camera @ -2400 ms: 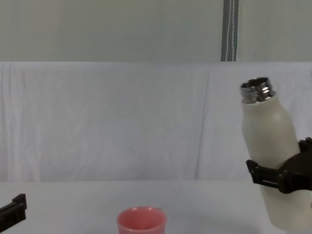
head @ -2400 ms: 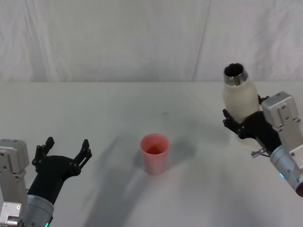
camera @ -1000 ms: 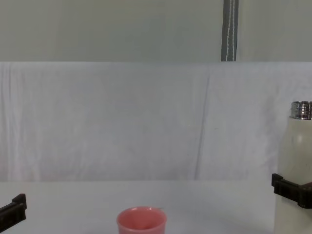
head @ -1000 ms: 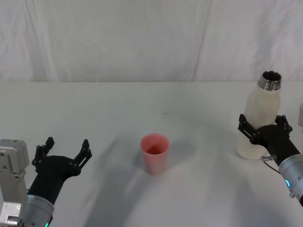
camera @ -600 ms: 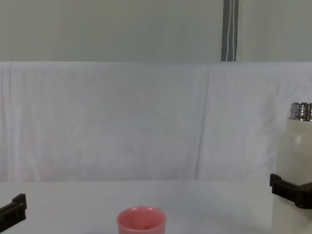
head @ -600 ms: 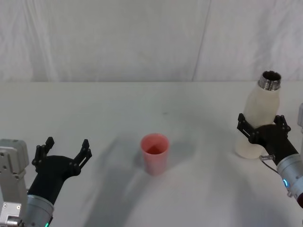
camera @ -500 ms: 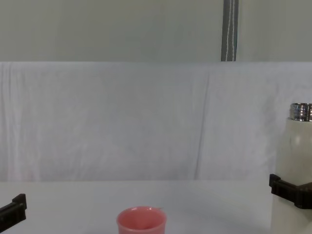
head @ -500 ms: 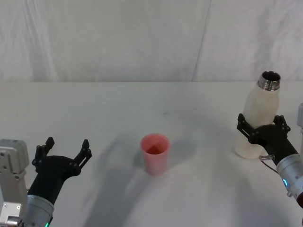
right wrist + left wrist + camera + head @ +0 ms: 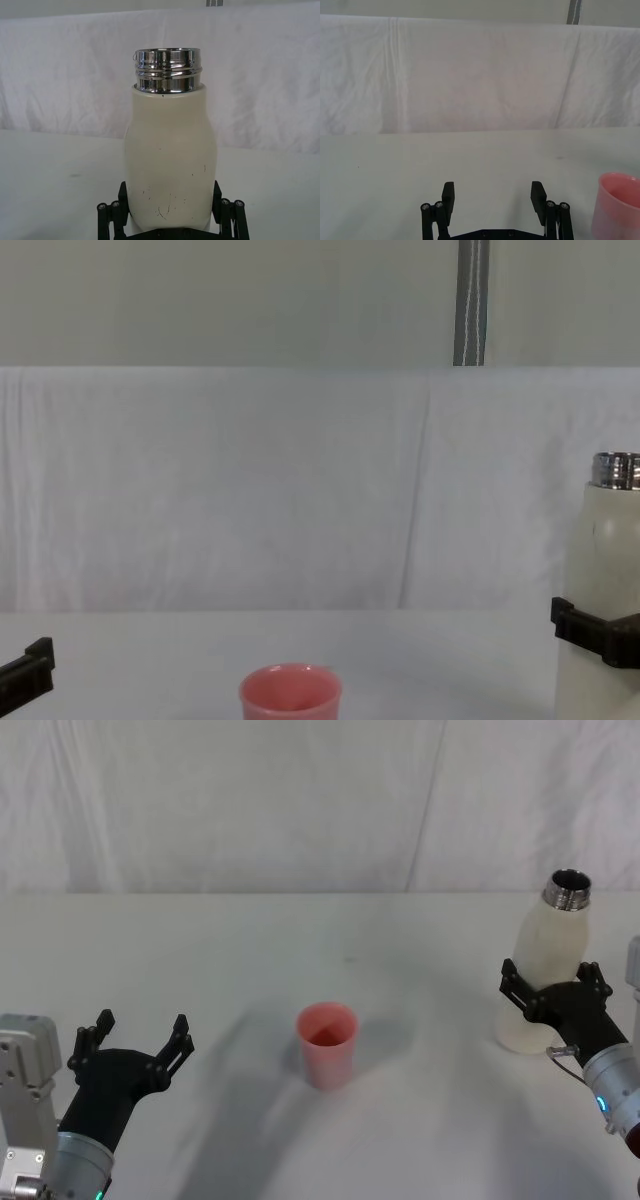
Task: Grasp the thermos with one hand and pour water into the cup lid.
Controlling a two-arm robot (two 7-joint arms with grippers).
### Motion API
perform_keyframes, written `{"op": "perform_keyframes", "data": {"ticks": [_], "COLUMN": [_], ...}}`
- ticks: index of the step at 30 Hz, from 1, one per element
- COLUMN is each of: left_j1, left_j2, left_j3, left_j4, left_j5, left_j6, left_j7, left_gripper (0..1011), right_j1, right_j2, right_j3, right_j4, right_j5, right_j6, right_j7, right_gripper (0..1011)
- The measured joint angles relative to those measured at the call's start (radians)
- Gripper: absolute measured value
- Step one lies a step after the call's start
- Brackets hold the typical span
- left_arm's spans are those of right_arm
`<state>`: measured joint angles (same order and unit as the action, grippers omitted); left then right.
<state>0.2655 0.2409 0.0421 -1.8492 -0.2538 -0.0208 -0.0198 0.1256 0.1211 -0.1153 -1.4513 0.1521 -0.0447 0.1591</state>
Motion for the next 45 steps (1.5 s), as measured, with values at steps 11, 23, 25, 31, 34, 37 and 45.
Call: {"op": "perform_keyframes", "data": {"ticks": [11,23,25,31,34,37,45], "left_j1": [0.000,0.000,0.000,0.000,0.000,0.000,0.000], "left_j2": [0.000,0.000,0.000,0.000,0.000,0.000,0.000], "left_j3": [0.000,0.000,0.000,0.000,0.000,0.000,0.000], "left_j4": [0.000,0.000,0.000,0.000,0.000,0.000,0.000], "left_j5": [0.000,0.000,0.000,0.000,0.000,0.000,0.000], "left_j6": [0.000,0.000,0.000,0.000,0.000,0.000,0.000], "left_j7": [0.000,0.000,0.000,0.000,0.000,0.000,0.000], "left_gripper": [1001,1001,1001,1001,1001,1001,1001], "right_j1": [0.007,0.010,0.010,0.009,0.009,0.009,0.009], "right_j2": [0.001,0.002,0.002,0.002,0.002,0.002,0.002], "right_j3": [-0.003,-0.003,-0.003,-0.003,-0.003,-0.003,-0.003], "right_j4": [0.011,0.016,0.016,0.015,0.015,0.015,0.014], "right_j5": [-0.002,-0.001,-0.001,-0.001,-0.001,-0.001,-0.001], "right_j6": [-0.001,-0.008,-0.008,-0.006,-0.006,-0.006,-0.005], "right_j7": [0.000,0.003,0.003,0.004,0.004,0.004,0.004], "right_gripper": [951,951,951,950,950,951,950]}}
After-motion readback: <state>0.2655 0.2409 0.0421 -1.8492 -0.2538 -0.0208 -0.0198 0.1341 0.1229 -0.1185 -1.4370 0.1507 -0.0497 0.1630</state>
